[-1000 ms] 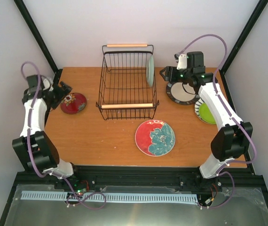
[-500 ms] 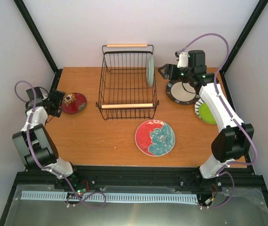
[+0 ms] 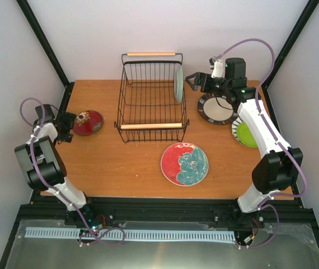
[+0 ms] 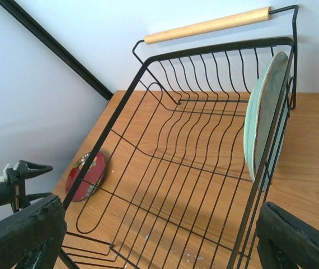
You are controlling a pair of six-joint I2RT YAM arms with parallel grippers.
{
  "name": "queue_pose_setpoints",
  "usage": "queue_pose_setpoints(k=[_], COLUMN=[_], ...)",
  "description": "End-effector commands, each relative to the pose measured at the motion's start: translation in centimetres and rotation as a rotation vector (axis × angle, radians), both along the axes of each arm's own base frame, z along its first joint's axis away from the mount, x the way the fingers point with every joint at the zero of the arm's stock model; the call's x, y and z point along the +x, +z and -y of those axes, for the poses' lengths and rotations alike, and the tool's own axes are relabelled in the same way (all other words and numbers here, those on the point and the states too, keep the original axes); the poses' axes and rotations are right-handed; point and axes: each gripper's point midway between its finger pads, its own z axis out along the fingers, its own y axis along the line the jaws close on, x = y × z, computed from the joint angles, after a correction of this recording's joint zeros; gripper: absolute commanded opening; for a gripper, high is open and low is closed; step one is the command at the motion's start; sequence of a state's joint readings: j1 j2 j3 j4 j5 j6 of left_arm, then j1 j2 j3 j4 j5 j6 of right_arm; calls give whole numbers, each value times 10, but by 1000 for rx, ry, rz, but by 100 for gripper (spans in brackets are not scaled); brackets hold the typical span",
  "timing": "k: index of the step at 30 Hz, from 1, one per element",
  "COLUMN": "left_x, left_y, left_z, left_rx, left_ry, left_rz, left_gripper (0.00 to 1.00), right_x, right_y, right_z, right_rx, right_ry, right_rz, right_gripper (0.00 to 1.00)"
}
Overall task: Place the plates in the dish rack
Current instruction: Pick up the plate at the center of the board.
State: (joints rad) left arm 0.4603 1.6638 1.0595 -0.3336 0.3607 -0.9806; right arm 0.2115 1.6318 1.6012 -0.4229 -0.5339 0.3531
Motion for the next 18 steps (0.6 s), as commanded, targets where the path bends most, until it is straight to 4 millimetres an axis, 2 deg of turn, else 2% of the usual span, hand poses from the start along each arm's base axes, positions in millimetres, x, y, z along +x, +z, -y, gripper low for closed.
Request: queue_pose_setpoints(k=[1, 10, 14, 18], left_x=[3, 24, 27, 25], left_y=[-14, -35, -41, -50], left_z=[-3, 10, 11, 13], left_rx=[-13, -2, 0, -11], left_ry=[13, -97, -105, -109], left_rz=[-50, -65, -74, -93], left_gripper=[93, 89, 78, 74], right_x=[-3, -1, 0, 2], right_y=[17, 18, 19, 20], right_z=[3, 8, 9, 10], right_rx=[16, 13, 14, 11], right_ry=[1, -8, -12, -17], right_rz=[44, 48, 50, 49], right_gripper=[92, 93, 93, 93])
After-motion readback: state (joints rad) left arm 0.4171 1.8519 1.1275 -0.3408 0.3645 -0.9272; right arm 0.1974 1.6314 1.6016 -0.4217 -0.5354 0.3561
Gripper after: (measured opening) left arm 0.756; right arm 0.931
